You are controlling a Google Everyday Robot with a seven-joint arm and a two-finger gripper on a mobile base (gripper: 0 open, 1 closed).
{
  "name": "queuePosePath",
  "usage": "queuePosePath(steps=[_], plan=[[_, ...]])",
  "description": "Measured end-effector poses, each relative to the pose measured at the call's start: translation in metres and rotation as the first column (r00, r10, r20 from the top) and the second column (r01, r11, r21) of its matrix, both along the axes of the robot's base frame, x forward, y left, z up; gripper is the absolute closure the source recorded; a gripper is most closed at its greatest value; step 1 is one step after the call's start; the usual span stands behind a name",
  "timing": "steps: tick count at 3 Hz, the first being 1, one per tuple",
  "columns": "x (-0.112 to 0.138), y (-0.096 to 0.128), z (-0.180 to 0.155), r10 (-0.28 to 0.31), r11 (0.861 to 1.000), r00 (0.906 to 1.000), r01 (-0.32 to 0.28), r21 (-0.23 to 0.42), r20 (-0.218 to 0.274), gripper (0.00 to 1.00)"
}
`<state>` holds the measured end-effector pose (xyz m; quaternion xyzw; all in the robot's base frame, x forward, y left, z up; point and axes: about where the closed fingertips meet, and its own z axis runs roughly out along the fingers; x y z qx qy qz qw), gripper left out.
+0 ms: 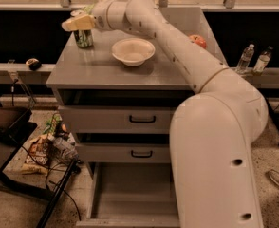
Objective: Place green can into bottom drawer
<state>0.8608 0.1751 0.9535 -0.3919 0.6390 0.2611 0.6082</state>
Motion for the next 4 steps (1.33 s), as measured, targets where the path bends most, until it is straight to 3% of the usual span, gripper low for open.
queuePosePath(steps=[1, 2, 4], plan=[[0.003, 0.029, -0.021, 0.050, 0.999, 0.9977, -0.049, 0.015, -0.046, 0.12], [0.013, 0.041, -0.047, 0.059, 0.997, 0.9956, -0.055, 0.045, -0.073, 0.31], [0.014, 0.043, -0.052, 0.060, 0.997, 0.9952, -0.056, 0.047, -0.077, 0.78]])
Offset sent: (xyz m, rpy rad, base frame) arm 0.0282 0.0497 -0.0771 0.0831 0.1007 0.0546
